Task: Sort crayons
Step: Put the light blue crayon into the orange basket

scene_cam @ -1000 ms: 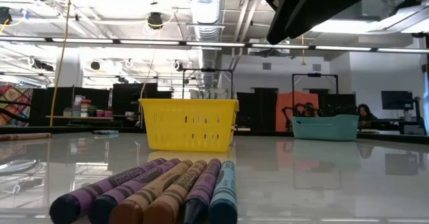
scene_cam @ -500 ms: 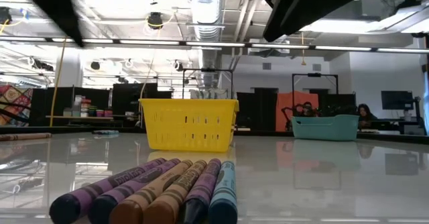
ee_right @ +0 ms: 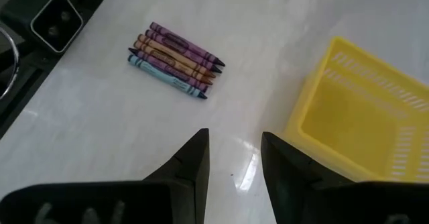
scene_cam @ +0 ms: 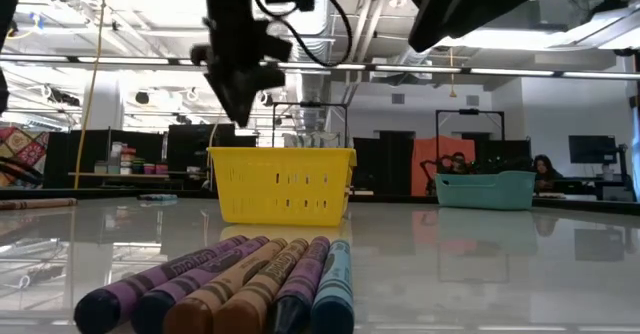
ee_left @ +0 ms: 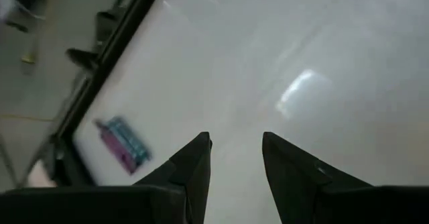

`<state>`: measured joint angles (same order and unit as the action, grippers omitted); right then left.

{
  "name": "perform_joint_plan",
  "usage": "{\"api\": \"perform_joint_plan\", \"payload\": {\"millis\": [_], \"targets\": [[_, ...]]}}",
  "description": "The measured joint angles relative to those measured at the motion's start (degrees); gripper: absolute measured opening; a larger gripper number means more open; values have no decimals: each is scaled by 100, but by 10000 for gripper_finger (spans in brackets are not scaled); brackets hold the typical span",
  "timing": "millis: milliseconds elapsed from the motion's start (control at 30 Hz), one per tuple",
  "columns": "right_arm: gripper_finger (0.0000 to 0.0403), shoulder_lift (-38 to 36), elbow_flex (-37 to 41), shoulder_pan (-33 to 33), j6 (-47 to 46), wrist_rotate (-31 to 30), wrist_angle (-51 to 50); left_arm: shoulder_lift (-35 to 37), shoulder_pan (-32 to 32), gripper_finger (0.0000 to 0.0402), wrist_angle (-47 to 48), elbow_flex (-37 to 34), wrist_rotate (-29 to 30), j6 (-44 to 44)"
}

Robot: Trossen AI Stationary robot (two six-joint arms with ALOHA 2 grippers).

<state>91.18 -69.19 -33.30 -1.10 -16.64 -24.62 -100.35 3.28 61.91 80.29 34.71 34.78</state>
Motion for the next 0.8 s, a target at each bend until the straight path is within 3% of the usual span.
{"api": "perform_joint_plan", "payload": {"millis": [233,567,800], "targets": [[132,0,0,-46,-90,-2,4,2,1316,126,-788,0,-1054,-837],[132,0,0,-195,-266,-16,26,2,2974,126,-226,-6,-1638,-1151],[132,0,24,-347,-360,-64,49,2,3966,126,-334,-758,-2188,-1174]]}}
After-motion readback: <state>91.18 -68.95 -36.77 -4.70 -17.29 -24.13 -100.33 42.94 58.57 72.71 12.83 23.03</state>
